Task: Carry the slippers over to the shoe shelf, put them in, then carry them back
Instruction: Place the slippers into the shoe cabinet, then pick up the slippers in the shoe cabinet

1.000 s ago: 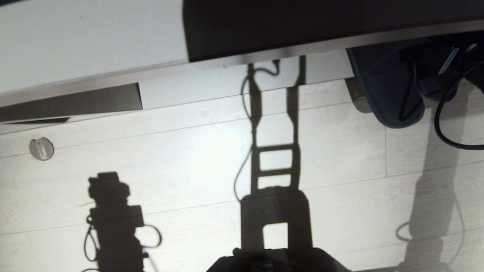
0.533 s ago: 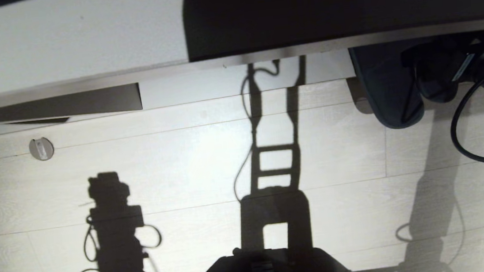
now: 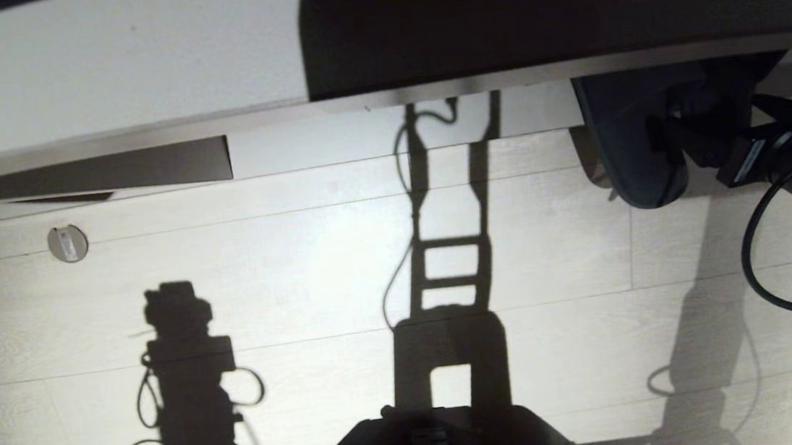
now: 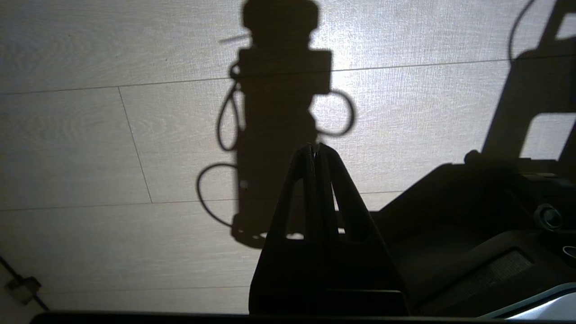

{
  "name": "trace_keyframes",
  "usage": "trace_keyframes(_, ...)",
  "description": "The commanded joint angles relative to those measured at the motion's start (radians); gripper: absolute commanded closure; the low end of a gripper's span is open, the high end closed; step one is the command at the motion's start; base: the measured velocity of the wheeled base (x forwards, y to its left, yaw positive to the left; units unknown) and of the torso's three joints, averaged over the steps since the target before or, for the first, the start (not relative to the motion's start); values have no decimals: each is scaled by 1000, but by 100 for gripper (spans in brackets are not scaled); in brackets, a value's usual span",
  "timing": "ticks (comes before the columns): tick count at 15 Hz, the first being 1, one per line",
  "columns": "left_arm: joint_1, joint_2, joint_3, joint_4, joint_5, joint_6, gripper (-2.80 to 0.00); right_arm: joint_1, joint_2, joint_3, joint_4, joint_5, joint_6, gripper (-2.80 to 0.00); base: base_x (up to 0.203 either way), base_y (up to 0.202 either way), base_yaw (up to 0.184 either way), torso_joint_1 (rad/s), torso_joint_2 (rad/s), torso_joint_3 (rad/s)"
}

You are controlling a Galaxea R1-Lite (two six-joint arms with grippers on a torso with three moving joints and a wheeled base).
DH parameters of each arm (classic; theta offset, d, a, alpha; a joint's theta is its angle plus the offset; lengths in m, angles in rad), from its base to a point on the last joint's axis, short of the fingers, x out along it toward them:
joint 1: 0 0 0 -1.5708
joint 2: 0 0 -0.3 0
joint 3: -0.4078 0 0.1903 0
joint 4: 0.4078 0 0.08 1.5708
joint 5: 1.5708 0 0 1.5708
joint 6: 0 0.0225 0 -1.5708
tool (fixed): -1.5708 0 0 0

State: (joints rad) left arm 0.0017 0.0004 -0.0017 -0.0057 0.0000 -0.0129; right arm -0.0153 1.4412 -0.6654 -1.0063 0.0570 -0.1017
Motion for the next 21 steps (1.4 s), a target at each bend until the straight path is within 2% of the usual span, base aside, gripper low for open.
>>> trace_keyframes(1,0,1,0,0,0,-1,0,1,-26,31,0,3,-1,-280,0,0,0,0,0,0)
trace_keyframes(13,0,0,0,0,0,-1,0,24,-298,118,122,-5,-19,-280,0,0,0,0,0,0)
trace_keyframes(14,0,0,0,0,0,-1,0,25,-322,127,129,-5,-30,0,0,0,0,0,0,0)
trace_keyframes(21,0,0,0,0,0,-1,0,46,-522,205,283,-72,-39,0,0,0,0,0,0,0)
